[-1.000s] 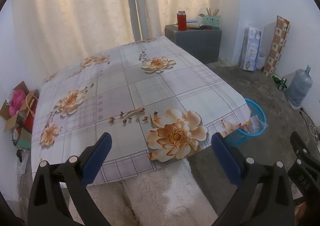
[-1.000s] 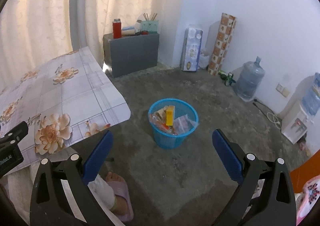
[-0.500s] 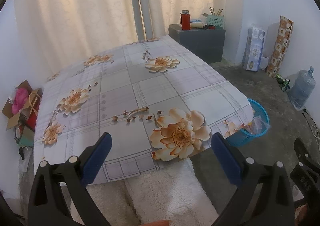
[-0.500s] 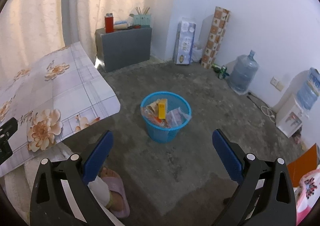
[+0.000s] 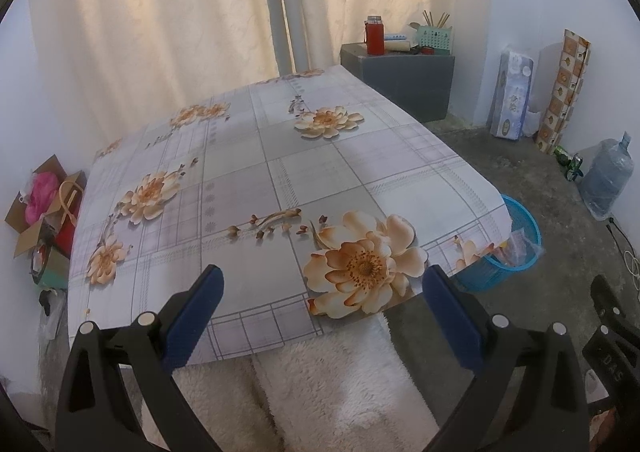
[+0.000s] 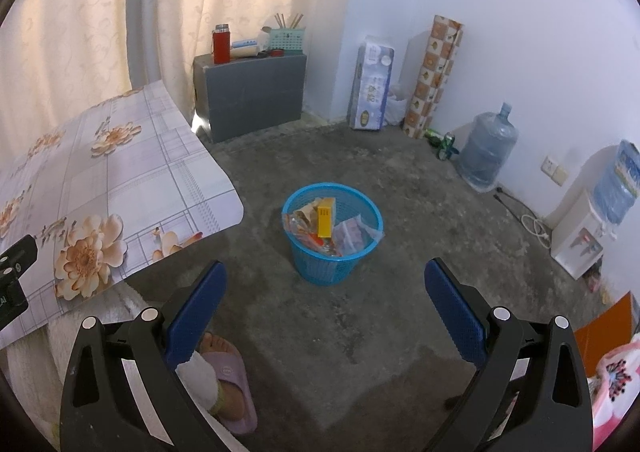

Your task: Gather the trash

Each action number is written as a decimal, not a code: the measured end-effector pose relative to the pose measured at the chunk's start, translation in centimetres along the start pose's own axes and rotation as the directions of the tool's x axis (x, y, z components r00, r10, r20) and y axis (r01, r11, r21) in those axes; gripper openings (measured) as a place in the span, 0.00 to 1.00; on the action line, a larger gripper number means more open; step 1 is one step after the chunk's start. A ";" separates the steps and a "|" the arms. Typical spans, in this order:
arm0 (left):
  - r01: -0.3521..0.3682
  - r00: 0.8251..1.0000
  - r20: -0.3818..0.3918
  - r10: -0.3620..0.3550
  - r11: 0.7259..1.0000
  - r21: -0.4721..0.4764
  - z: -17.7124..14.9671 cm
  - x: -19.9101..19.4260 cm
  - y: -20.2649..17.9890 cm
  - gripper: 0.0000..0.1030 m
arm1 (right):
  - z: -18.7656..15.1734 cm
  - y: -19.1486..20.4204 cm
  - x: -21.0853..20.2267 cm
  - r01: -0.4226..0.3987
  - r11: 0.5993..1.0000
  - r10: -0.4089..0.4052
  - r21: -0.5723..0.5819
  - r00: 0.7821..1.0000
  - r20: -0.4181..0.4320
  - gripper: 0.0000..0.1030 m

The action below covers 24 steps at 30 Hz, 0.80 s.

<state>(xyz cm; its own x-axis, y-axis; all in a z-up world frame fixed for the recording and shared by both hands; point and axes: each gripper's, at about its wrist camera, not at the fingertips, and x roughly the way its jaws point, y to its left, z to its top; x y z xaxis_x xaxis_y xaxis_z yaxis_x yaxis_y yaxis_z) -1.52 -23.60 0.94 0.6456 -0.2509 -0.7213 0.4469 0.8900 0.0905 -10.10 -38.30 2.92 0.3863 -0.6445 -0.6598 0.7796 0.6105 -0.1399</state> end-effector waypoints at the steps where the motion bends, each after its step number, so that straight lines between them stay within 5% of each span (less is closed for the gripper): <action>1: 0.000 1.000 0.000 0.000 1.000 0.001 0.0 0.0 0.0 0.95 | 0.0 0.0 0.0 0.001 1.000 -0.001 -0.001 1.000 0.001 0.92; 24: -0.001 1.000 -0.011 0.001 1.000 -0.001 -0.5 0.1 0.1 0.95 | -0.1 0.4 0.1 0.004 1.000 -0.004 -0.001 1.000 0.002 0.92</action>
<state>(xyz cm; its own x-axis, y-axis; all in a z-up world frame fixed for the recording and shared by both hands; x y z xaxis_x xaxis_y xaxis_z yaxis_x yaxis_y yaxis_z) -1.69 -23.36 0.55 0.6389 -0.2461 -0.7289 0.4462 0.8904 0.0905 -9.79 -38.03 2.72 0.3843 -0.6476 -0.6579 0.7806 0.6084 -0.1429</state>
